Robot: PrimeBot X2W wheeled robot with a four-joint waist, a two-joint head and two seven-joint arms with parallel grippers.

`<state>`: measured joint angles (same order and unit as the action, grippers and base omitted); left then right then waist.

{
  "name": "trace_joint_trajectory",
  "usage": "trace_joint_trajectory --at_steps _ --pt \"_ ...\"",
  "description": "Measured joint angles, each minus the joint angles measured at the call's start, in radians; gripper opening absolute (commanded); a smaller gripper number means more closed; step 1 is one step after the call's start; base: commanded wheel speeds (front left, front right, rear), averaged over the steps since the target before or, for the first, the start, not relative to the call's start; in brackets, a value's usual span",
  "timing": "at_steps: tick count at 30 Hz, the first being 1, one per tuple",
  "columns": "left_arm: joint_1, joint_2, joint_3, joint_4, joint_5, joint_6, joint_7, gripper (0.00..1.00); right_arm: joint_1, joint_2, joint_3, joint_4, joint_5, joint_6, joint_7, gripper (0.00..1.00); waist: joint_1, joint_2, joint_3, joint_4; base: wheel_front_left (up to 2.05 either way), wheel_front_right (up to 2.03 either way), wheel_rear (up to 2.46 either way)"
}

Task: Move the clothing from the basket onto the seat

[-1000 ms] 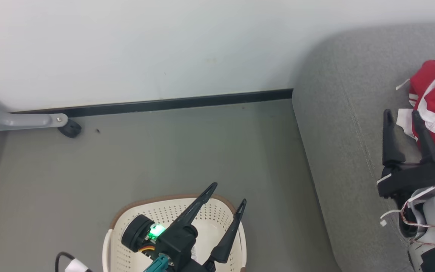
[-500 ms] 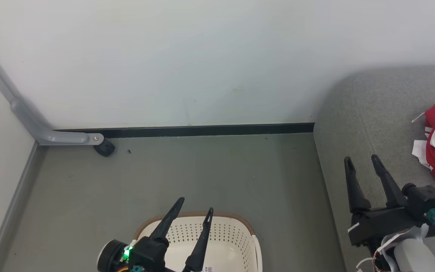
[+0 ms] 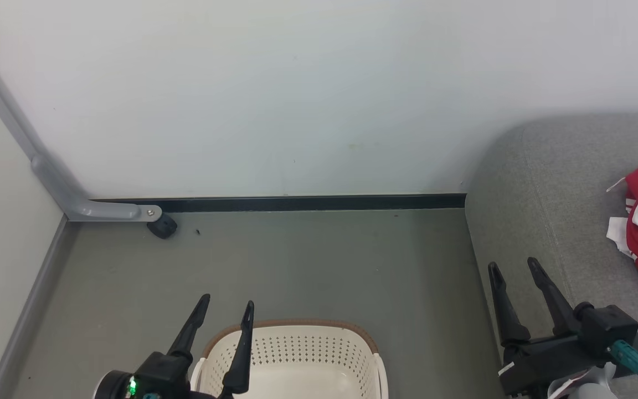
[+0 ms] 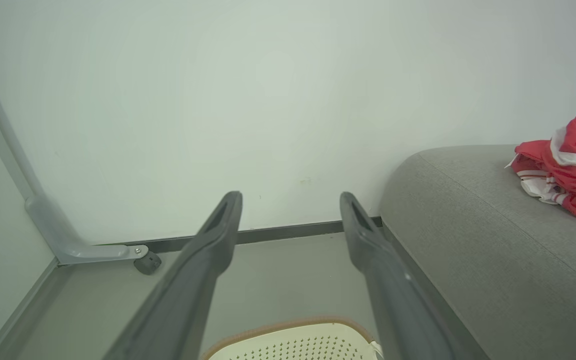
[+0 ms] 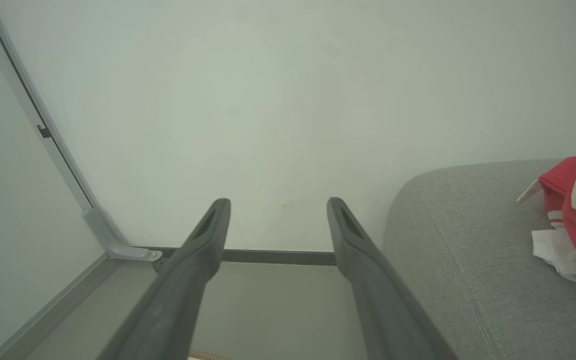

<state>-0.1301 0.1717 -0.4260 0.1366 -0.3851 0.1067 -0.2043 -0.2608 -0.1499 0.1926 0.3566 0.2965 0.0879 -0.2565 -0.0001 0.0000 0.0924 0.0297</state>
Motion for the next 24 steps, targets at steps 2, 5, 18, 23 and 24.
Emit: trace_joint_trajectory --at_steps 2,5,18,23,24 --pt "0.003 0.000 0.016 0.003 0.000 0.001 0.000 1.00 0.015 0.000 0.001 -0.007 0.000 -0.002 0.000 1.00 0.0000 0.0000 -0.003 0.000 0.00 0.00 0.00" --pt "0.020 0.000 0.043 0.011 -0.001 0.009 -0.001 1.00 0.033 0.000 0.000 -0.017 -0.001 -0.009 0.000 1.00 0.0000 0.0000 -0.008 -0.001 0.00 0.00 0.00" --pt "0.080 -0.015 0.121 0.032 -0.002 0.017 -0.009 1.00 0.115 -0.012 -0.022 -0.062 -0.013 -0.044 0.000 1.00 0.0001 0.0000 -0.025 -0.003 0.00 0.00 0.00" --pt "0.091 -0.021 0.134 0.032 -0.002 0.017 -0.010 1.00 0.134 -0.018 -0.032 -0.074 -0.016 -0.054 0.000 1.00 0.0001 0.0000 -0.029 -0.005 0.00 0.00 0.00" --pt "0.098 -0.024 0.134 0.032 -0.002 0.017 -0.010 1.00 0.137 -0.018 -0.033 -0.080 -0.016 -0.054 0.000 1.00 0.0001 0.0000 -0.030 -0.006 0.00 0.00 0.00"
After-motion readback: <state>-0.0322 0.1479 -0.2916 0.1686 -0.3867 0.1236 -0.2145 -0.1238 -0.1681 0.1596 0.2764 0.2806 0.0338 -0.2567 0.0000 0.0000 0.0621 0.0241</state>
